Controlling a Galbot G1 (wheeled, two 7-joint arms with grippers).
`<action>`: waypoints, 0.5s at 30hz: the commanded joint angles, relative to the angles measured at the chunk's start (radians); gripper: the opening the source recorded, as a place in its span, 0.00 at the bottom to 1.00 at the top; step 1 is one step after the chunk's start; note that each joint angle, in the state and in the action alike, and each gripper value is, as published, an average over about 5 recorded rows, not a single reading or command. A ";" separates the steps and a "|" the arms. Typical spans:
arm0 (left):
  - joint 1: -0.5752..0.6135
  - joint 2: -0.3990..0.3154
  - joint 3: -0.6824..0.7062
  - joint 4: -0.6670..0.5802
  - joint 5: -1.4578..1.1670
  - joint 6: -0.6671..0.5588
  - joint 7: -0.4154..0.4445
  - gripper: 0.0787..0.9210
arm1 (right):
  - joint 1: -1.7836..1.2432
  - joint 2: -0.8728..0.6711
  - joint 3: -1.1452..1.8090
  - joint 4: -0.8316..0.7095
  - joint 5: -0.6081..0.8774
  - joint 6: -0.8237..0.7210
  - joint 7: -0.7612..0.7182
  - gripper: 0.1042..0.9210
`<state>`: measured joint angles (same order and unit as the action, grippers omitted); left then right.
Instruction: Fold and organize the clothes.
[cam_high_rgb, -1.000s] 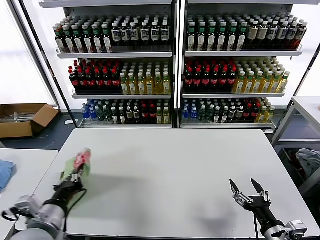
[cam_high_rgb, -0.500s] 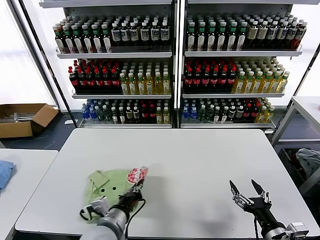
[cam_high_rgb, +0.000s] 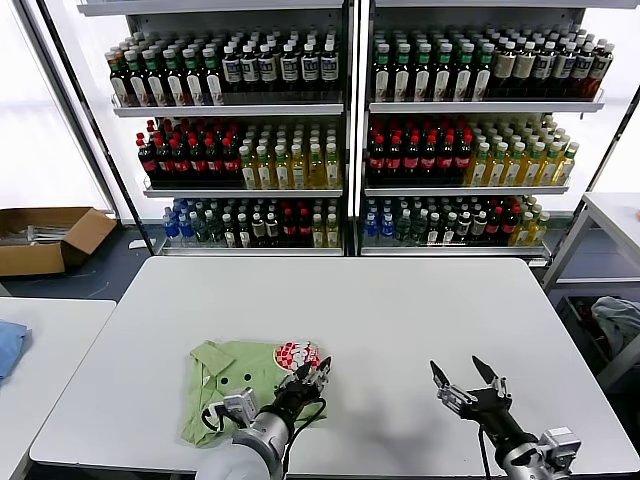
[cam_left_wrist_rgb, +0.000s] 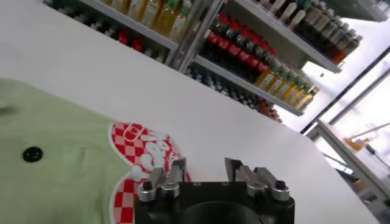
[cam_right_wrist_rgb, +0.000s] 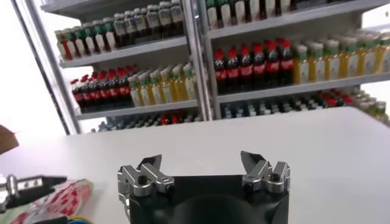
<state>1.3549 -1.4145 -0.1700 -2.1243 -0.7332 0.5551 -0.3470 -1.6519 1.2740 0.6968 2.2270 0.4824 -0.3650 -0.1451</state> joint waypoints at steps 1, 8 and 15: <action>0.058 0.059 -0.145 -0.198 0.006 0.001 0.058 0.53 | 0.179 -0.057 -0.346 -0.107 0.070 -0.111 0.071 0.88; 0.095 0.081 -0.362 -0.260 0.015 0.001 0.094 0.77 | 0.394 -0.013 -0.612 -0.265 0.121 -0.159 0.110 0.88; 0.187 0.058 -0.417 -0.306 0.007 0.001 0.099 0.88 | 0.510 -0.020 -0.722 -0.381 0.185 -0.182 0.117 0.88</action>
<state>1.4506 -1.3592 -0.4292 -2.3352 -0.7281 0.5561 -0.2737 -1.3781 1.2566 0.2695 2.0395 0.5809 -0.4901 -0.0581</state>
